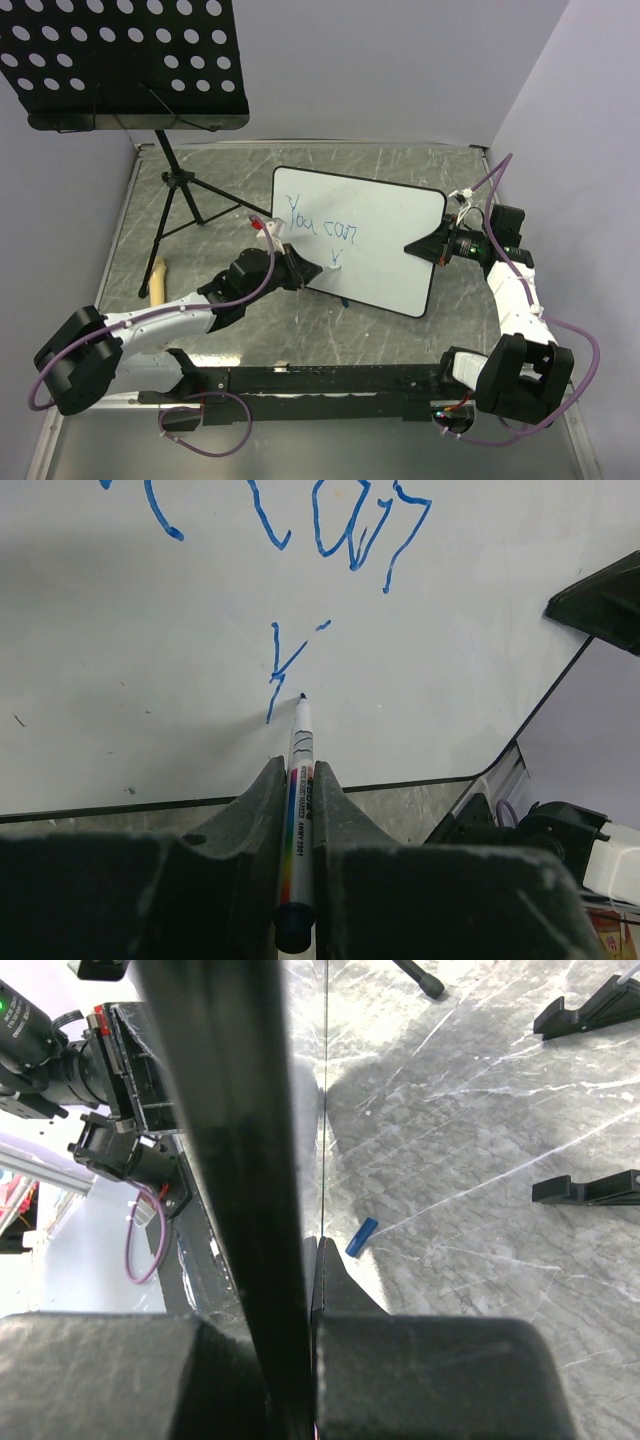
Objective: Write a sentence on the whiteboard
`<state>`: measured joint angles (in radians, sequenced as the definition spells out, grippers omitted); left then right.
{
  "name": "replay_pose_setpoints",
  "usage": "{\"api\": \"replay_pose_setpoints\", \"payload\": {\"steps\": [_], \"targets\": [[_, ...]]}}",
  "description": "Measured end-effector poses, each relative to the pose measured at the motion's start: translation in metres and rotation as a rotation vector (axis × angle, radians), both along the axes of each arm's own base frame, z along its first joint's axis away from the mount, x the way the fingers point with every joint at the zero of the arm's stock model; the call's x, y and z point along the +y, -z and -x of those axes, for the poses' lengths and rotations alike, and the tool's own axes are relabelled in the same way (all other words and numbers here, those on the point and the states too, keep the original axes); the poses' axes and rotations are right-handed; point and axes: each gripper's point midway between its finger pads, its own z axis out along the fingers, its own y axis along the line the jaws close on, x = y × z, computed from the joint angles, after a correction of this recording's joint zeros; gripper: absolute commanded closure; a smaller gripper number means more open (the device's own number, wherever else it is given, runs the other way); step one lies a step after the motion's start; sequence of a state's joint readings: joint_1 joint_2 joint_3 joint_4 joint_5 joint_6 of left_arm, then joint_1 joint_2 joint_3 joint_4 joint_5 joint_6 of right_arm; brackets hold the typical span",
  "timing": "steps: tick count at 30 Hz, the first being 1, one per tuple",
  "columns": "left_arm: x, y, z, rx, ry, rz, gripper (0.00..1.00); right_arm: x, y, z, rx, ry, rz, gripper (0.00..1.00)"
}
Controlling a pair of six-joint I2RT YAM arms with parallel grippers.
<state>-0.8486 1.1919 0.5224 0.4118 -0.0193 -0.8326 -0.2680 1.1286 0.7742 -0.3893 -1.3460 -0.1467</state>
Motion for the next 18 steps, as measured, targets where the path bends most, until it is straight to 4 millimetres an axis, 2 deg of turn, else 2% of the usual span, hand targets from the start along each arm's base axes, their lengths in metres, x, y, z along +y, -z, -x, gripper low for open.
{"api": "replay_pose_setpoints", "payload": {"steps": [18], "targets": [[-0.012, -0.013, -0.007, -0.015, 0.020, 0.026, 0.99, 0.000, 0.000, 0.000, 0.000, 0.001, 0.001, 1.00]]}}
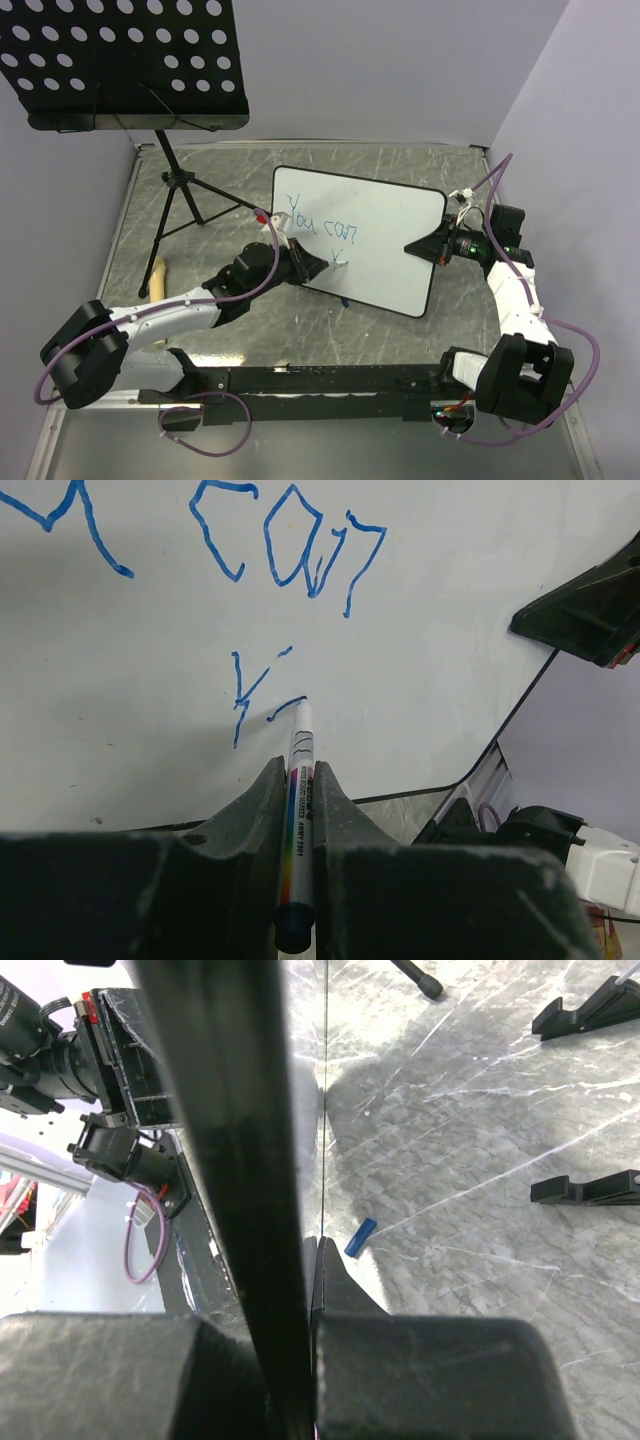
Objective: Write a sentence on the whiteboard
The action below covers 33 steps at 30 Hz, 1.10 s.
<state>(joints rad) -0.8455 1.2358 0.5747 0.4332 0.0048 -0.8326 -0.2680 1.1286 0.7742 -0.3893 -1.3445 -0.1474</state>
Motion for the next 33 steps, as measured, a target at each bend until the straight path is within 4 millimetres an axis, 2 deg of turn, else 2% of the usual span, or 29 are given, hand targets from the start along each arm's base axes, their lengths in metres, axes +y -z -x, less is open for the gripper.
{"api": "replay_pose_setpoints", "payload": {"steps": [13, 22, 33], "targets": [[-0.001, 0.003, 0.003, 0.011, 0.021, -0.004, 0.99, 0.000, 0.000, 0.000, 0.000, 0.000, 0.000, 1.00], [0.006, 0.017, 0.010, 0.042, 0.022, -0.035, 0.99, 0.000, 0.000, 0.000, 0.000, 0.000, 0.000, 1.00], [0.015, 0.019, 0.006, 0.048, -0.003, -0.043, 0.99, 0.000, 0.000, 0.000, 0.000, 0.000, 0.000, 1.00]]}}
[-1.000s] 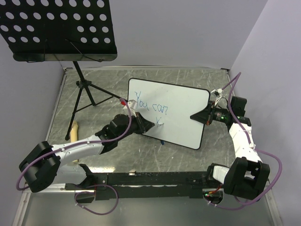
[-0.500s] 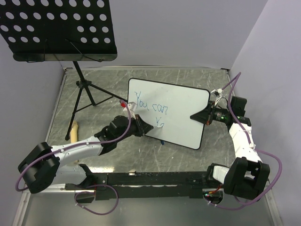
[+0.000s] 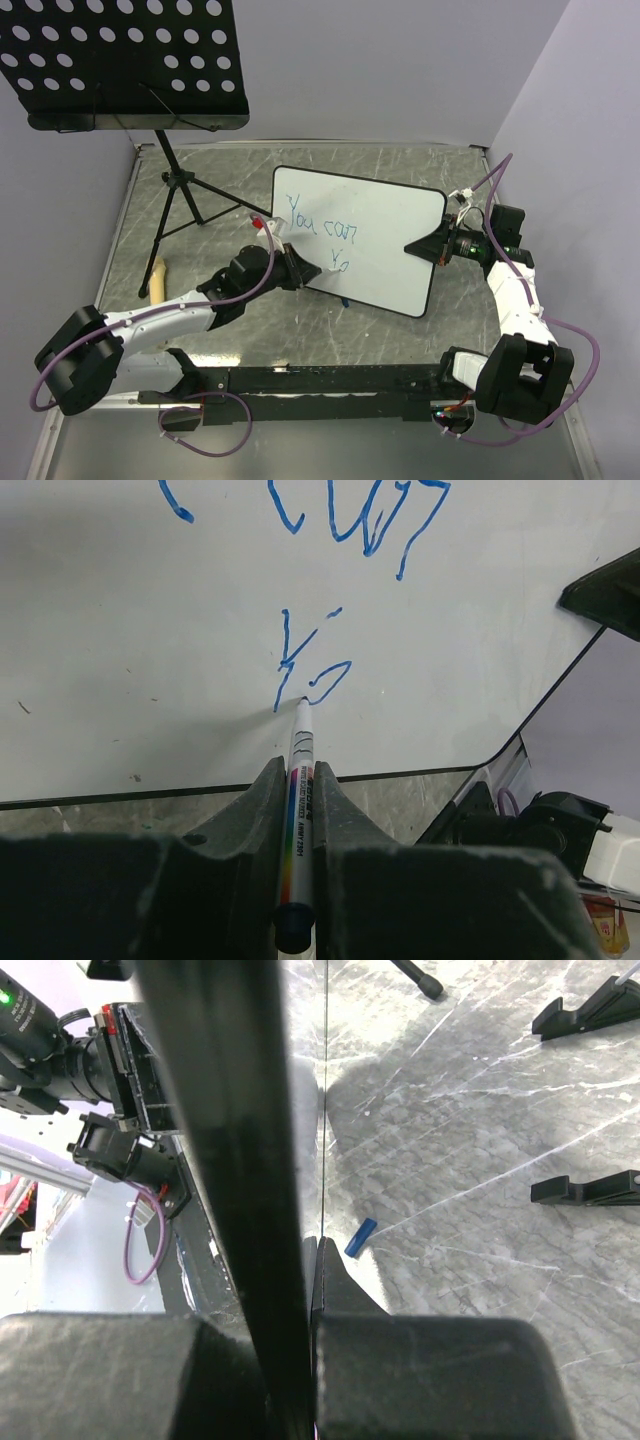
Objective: Write a sentence on the whiteboard
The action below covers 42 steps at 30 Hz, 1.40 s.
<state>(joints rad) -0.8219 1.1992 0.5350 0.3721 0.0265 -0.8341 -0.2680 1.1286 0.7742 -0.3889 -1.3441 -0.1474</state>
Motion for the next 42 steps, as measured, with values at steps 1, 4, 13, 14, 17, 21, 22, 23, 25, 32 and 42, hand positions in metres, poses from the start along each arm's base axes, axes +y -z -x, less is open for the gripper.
{"api": "replay_pose_setpoints", "payload": {"steps": [1, 4, 13, 14, 17, 21, 22, 23, 25, 32, 42], "targets": [[0.000, 0.000, 0.000, 0.000, 0.000, 0.000, 0.99, 0.000, 0.000, 0.000, 0.000, 0.000, 0.000, 1.00], [0.000, -0.002, -0.001, -0.003, 0.000, 0.002, 0.99, 0.000, 0.000, 0.000, 0.000, 0.000, 0.000, 1.00], [-0.001, -0.007, -0.005, -0.012, -0.005, 0.012, 0.99, 0.000, 0.000, 0.000, 0.000, 0.000, 0.000, 1.00], [-0.001, -0.007, -0.005, -0.012, -0.006, 0.012, 0.99, 0.000, 0.000, 0.000, 0.000, 0.000, 0.000, 1.00], [-0.001, -0.007, -0.005, -0.012, -0.003, 0.013, 0.99, 0.000, 0.000, 0.000, 0.000, 0.000, 0.000, 1.00], [-0.002, -0.011, -0.003, -0.016, 0.011, 0.024, 0.99, 0.000, 0.000, 0.000, 0.000, 0.000, 0.000, 1.00], [-0.002, -0.013, -0.002, -0.020, 0.016, 0.030, 0.99, 0.000, 0.000, 0.000, 0.000, -0.001, -0.001, 1.00], [-0.003, -0.016, -0.002, -0.025, 0.021, 0.038, 0.99, 0.000, 0.000, 0.000, 0.000, -0.001, -0.001, 1.00], [-0.004, -0.024, 0.000, -0.038, 0.033, 0.056, 0.99, 0.000, 0.000, 0.000, 0.000, -0.001, -0.001, 1.00], [-0.009, -0.038, 0.002, -0.068, 0.064, 0.098, 0.99, 0.000, 0.000, 0.000, 0.000, -0.001, -0.001, 1.00], [-0.025, -0.036, 0.004, -0.062, 0.093, 0.094, 0.99, 0.000, 0.000, 0.000, 0.000, -0.001, -0.002, 1.00]]}}
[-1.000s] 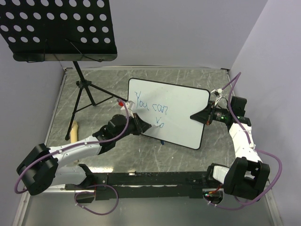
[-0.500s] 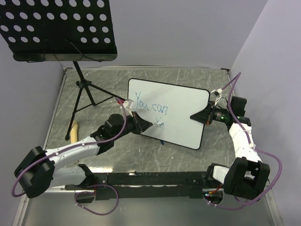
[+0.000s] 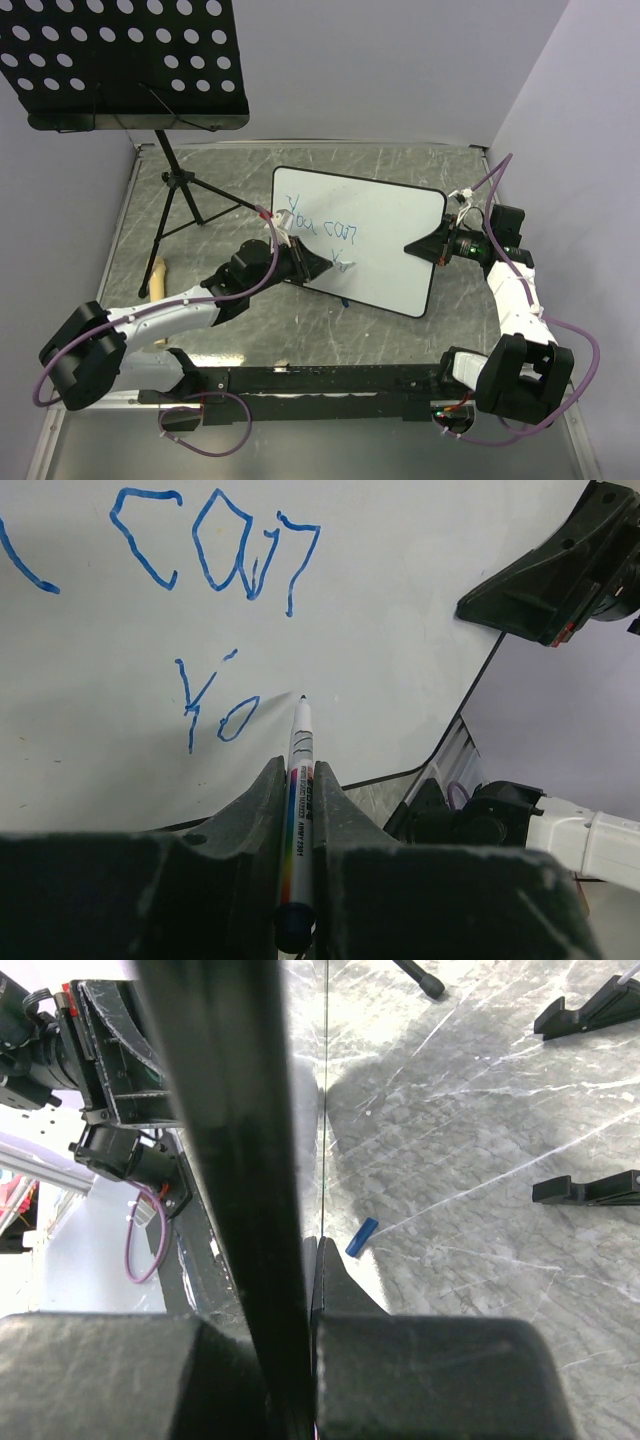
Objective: Write a sentence on the whiteboard
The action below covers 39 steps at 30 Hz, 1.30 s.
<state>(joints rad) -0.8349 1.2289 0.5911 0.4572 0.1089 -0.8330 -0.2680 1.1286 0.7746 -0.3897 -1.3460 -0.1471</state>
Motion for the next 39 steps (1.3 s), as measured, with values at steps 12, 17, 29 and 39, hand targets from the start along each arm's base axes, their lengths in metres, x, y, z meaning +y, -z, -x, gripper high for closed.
{"api": "replay_pose_setpoints", "payload": {"steps": [12, 17, 29, 39], "targets": [[-0.002, 0.011, -0.006, 0.015, -0.025, -0.026, 0.99, 0.000, 0.000, 0.000, 0.000, 0.000, 0.000, 1.00], [-0.003, 0.010, -0.008, 0.015, -0.029, -0.028, 0.99, 0.000, 0.000, 0.000, 0.000, 0.000, 0.000, 1.00], [-0.002, 0.014, -0.007, 0.029, -0.028, -0.044, 0.99, 0.000, 0.000, 0.000, 0.000, 0.000, 0.000, 1.00], [-0.001, 0.020, -0.003, 0.047, -0.020, -0.060, 0.99, 0.000, 0.000, 0.000, 0.000, 0.000, 0.000, 1.00]]}}
